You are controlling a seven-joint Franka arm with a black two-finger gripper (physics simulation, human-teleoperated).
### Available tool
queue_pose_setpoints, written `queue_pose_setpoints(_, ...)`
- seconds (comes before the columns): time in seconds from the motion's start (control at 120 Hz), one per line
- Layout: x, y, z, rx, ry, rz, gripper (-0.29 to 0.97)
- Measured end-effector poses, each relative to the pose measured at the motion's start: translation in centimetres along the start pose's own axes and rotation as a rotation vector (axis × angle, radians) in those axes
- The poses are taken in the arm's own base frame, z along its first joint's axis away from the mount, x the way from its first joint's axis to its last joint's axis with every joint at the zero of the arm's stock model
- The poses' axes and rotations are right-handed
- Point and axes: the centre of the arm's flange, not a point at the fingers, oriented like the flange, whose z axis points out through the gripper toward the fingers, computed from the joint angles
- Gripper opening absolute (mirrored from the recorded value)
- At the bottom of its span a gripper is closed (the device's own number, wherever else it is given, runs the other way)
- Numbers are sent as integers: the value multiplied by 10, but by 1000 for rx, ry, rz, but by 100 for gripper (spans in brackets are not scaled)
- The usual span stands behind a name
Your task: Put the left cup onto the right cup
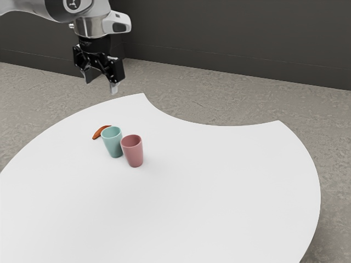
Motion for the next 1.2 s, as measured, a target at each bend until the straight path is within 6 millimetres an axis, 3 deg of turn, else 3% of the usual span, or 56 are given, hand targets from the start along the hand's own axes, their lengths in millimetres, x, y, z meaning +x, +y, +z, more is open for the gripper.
queue_pose_setpoints(0.2, 5, -22, 9, 3, -2, -34, 68)
queue_pose_setpoints(0.417, 30, -63, 41, 7, -6, -108, 68)
queue_pose_setpoints(0.642, 61, -61, 85, 26, -16, -105, 68)
queue_pose_setpoints(0.85, 81, -79, 128, 32, -20, -132, 68)
queue_pose_setpoints(1.2, 106, -80, 153, 24, 53, -265, 68)
